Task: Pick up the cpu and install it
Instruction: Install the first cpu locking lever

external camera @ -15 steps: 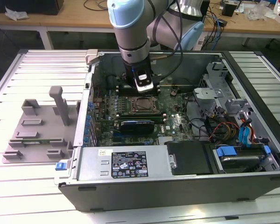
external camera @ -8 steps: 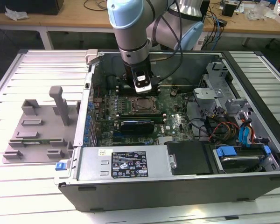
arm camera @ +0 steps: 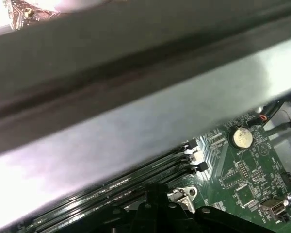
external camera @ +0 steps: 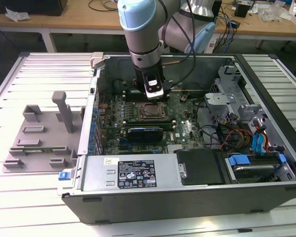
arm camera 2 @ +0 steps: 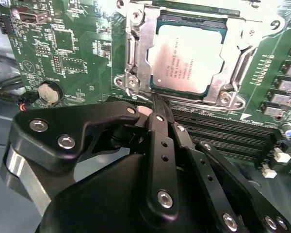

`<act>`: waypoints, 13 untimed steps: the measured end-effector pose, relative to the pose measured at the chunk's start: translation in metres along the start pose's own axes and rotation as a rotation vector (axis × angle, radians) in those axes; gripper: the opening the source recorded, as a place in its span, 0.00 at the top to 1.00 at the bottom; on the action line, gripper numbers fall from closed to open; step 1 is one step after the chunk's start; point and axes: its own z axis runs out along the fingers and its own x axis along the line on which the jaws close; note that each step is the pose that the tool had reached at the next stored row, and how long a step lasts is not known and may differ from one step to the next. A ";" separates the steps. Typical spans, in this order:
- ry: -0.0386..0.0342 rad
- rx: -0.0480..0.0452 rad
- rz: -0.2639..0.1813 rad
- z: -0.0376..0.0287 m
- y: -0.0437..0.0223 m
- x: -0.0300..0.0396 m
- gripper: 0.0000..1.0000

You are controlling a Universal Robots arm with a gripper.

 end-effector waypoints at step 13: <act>0.0028 -0.0071 0.001 -0.0025 0.0017 -0.0027 0.89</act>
